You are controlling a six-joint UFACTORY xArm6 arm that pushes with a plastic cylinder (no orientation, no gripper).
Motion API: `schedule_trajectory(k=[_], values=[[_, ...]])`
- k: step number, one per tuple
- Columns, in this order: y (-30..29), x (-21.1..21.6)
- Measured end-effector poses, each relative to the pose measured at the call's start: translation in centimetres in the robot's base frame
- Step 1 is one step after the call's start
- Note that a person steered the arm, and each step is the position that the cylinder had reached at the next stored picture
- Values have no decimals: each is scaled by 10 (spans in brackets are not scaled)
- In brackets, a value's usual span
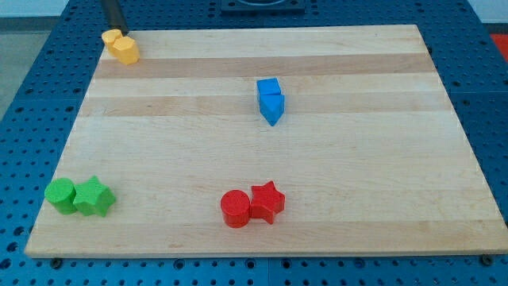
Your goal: Separate the yellow heart and the yellow hexagon
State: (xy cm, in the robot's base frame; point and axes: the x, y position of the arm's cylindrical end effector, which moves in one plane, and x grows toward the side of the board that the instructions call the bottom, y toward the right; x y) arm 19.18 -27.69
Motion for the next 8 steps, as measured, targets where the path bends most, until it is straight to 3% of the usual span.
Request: schedule_trajectory(k=[8], values=[[-19,12]])
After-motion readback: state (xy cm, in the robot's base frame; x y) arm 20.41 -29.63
